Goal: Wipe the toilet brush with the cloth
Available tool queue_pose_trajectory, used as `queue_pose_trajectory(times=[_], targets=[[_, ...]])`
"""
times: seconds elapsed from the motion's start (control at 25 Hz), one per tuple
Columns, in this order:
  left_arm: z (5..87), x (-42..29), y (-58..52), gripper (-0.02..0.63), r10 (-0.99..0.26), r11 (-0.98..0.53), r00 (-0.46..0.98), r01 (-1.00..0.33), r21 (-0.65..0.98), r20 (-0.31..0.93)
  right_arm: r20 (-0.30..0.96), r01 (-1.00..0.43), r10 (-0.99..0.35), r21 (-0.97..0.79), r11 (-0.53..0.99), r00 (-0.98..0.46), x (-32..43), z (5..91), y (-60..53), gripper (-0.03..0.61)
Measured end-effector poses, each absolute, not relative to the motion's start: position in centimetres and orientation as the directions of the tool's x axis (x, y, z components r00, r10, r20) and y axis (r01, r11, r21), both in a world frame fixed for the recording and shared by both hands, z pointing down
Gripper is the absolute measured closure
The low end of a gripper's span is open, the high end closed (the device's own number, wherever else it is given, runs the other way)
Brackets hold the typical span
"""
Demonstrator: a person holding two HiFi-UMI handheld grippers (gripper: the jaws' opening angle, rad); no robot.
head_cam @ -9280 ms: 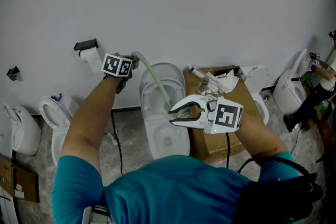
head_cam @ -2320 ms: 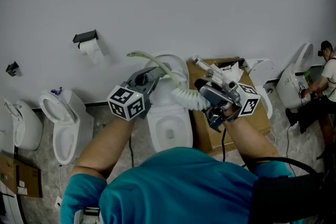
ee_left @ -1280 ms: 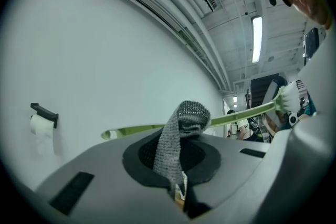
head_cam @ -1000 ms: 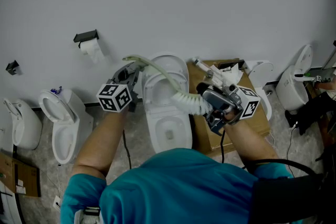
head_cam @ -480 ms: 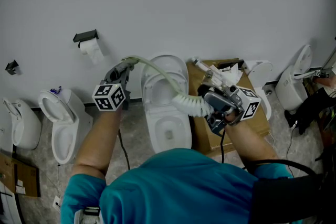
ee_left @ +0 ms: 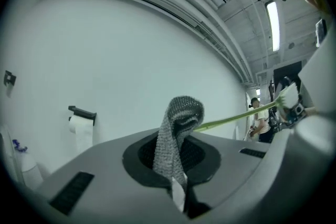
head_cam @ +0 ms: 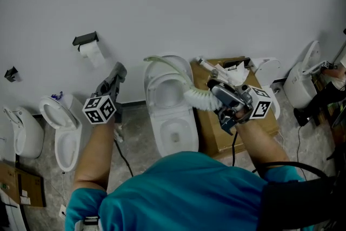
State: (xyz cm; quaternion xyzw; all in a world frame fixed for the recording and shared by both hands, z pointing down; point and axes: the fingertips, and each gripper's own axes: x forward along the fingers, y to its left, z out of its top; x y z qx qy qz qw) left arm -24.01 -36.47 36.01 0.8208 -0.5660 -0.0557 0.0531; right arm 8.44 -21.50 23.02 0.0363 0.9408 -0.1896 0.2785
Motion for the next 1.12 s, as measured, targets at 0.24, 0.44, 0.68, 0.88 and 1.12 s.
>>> queue_pose_trajectory(times=[0.24,0.44,0.68,0.88,1.12], targets=[[39.1,-20.0,-31.2,0.592,-0.855,-0.496,0.518,-0.830,0.257,0.020,-0.260,-0.213,-0.323,-0.375,0.902,-0.910,10.0,28.0,-27.0,0.506],[40.3,-16.1,-27.9,0.592,-0.780,-0.590,0.623,-0.760,0.272,0.049,0.009,-0.459,-0.477,-0.286,0.841,-0.879,10.6,33.8,-30.1,0.506],[42.8,-14.3,-25.7,0.592,-0.752,-0.595,0.656,-0.721,0.356,0.071,0.179,-0.563,-0.533,-0.259,0.785,-0.827,9.9,39.8,-30.8,0.508],[43.9,-14.5,-25.3,0.592,-0.757,-0.574,0.649,-0.719,0.393,0.082,0.218,-0.577,-0.534,-0.287,0.765,-0.817,9.6,42.2,-31.1,0.509],[44.0,-15.0,-25.5,0.592,-0.768,-0.553,0.635,-0.721,0.417,0.079,0.213,-0.574,-0.533,-0.306,0.759,-0.819,9.7,42.4,-31.1,0.509]])
